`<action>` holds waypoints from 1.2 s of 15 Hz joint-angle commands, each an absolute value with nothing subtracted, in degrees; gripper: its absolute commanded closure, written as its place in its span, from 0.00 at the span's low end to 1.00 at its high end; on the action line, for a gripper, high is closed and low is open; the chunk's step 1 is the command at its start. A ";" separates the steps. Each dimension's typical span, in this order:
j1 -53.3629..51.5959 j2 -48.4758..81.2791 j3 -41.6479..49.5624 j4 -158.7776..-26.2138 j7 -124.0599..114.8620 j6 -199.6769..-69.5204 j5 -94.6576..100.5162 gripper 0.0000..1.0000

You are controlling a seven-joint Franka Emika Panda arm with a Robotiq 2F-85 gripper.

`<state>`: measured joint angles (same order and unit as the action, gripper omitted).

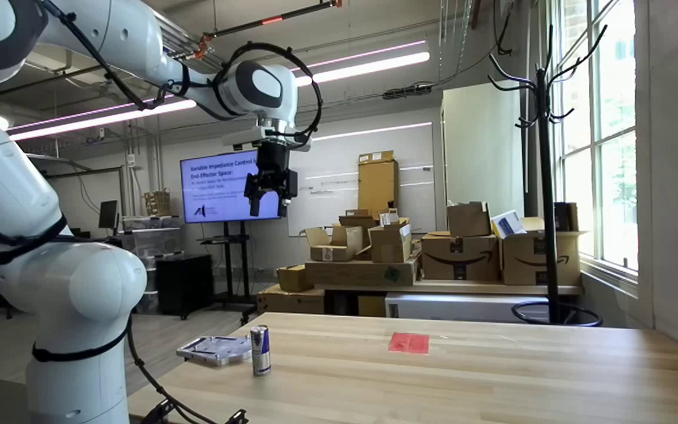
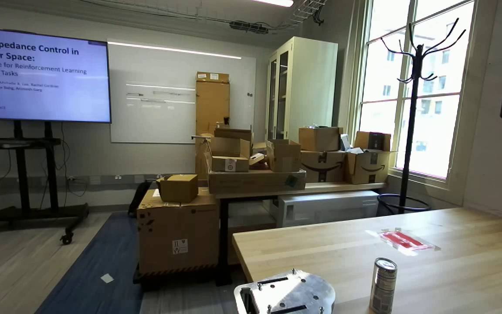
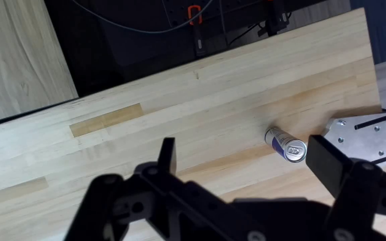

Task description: Put the can on the metal object

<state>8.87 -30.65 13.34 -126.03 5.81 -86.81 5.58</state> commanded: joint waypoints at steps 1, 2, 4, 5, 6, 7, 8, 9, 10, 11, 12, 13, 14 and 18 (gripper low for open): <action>9.41 -30.50 12.95 -125.85 6.06 -86.67 5.39 0.00; 9.41 -30.50 12.95 -125.85 6.06 -86.67 5.39 0.00; 9.15 -30.32 12.36 -125.75 5.70 -87.71 5.72 0.00; 9.06 -30.23 12.01 -125.70 5.45 -88.17 5.99 0.00; 8.86 -30.25 11.62 -125.76 5.33 -89.01 6.12 0.00; 8.65 -30.44 11.25 -126.01 5.42 -90.21 6.24 0.00; 8.41 -30.57 10.84 -126.20 5.54 -91.72 6.34 0.00; 8.14 -30.48 10.45 -126.31 5.60 -93.30 6.39 0.00; 7.79 -30.32 10.12 -126.52 5.81 -95.06 6.29 0.00; 7.56 -30.07 9.82 -126.79 5.84 -96.69 6.23 0.00; 7.26 -29.59 9.53 -127.21 5.86 -98.41 6.10 0.00; 6.96 -29.07 9.22 -127.75 5.91 -100.00 6.13 0.00; 6.67 -28.25 8.85 -128.34 5.81 -101.54 6.17 0.00; 5.66 -23.45 7.65 -130.70 5.32 -107.73 6.21 0.00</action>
<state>6.04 -27.14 8.88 -129.89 5.81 -103.75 5.57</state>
